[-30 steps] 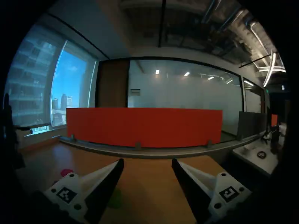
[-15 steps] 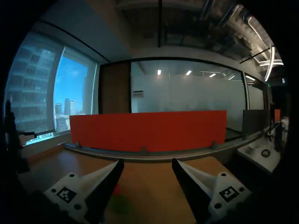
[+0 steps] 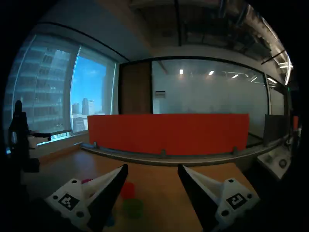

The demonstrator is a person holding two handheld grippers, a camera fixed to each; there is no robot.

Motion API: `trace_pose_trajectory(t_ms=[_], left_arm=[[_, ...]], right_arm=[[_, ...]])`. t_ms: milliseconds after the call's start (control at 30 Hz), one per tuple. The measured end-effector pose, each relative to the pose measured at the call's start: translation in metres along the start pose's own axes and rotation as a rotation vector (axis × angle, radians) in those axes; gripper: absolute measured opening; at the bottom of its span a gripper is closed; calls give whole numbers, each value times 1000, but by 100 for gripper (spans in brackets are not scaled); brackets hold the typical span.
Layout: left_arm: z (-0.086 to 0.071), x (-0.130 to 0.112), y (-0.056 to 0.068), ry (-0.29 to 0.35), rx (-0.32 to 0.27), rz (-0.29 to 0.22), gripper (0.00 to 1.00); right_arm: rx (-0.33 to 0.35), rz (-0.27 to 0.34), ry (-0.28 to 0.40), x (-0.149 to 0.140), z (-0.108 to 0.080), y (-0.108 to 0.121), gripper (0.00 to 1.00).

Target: Pour water

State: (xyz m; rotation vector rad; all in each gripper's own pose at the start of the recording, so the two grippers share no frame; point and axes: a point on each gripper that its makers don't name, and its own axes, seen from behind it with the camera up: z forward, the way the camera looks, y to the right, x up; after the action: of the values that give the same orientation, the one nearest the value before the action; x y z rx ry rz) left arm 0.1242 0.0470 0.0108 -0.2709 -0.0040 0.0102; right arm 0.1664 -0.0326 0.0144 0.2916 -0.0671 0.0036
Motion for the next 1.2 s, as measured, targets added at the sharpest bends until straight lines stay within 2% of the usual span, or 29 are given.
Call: trace_pose_trajectory(t_ms=[200, 467, 567, 967, 1200], left_arm=[[1, 1, 16, 6, -69, -2, 98], [1, 10, 34, 23, -172, -23, 98], [0, 12, 38, 24, -196, -23, 98], [2, 9, 49, 13, -250, -36, 98], [5, 6, 52, -1, -262, -17, 98]], right_arm=[[70, -18, 3, 3, -3, -12, 99], [163, 31, -1, 6, -5, -27, 99], [177, 42, -5, 5, -5, -30, 99], [218, 22, -17, 5, -4, -41, 99], [229, 5, -26, 5, -4, -43, 99]])
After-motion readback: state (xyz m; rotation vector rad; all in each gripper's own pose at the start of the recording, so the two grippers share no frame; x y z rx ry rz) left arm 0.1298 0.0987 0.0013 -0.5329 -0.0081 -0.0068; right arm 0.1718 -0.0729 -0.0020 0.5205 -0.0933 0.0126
